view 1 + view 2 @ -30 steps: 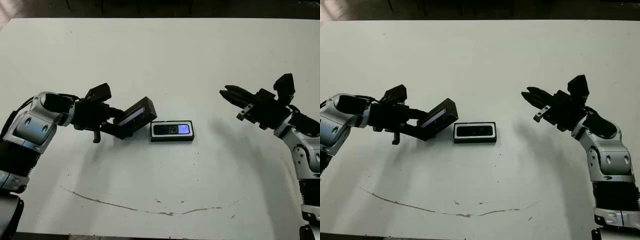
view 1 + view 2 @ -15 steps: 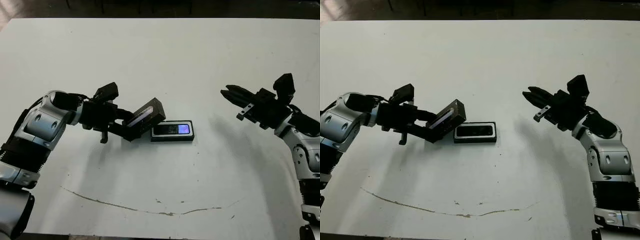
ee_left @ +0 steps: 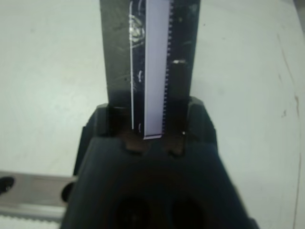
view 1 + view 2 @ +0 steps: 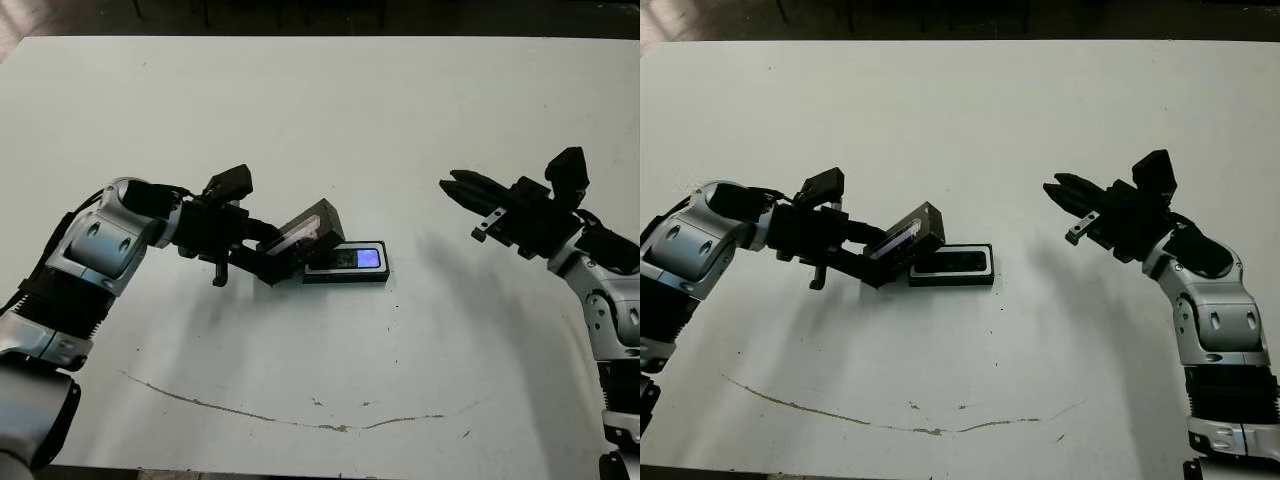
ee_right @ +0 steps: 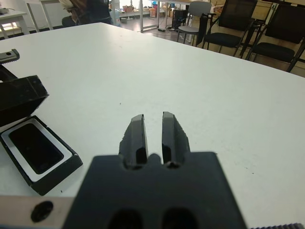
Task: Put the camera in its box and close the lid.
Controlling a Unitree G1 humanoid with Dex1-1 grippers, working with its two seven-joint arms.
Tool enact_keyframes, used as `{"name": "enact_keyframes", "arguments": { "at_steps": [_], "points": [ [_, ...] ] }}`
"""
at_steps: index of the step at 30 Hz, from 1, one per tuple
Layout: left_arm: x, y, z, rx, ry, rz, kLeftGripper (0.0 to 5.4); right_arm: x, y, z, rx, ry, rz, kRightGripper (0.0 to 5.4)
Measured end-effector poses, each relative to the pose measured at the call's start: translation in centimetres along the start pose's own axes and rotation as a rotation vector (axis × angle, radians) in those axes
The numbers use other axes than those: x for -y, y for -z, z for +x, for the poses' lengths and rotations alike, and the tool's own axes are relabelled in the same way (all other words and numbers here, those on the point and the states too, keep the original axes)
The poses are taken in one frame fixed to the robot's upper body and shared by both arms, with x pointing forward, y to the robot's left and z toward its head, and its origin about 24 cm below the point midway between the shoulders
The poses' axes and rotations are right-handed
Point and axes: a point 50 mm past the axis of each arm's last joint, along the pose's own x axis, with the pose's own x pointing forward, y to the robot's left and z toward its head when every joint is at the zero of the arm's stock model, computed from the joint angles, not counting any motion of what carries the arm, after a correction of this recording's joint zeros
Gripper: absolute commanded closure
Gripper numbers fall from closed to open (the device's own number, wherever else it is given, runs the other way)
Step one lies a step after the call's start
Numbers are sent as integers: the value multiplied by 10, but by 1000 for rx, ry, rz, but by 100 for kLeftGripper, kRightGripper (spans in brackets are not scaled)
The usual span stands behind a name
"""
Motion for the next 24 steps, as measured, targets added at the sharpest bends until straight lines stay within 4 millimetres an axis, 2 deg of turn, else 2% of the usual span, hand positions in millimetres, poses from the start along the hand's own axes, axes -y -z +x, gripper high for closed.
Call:
{"name": "enact_keyframes", "arguments": {
  "at_steps": [24],
  "points": [
    [-5,-9,24,37,68,7,427,-2,-1,-2,-21,24,1,540]
  ]
}}
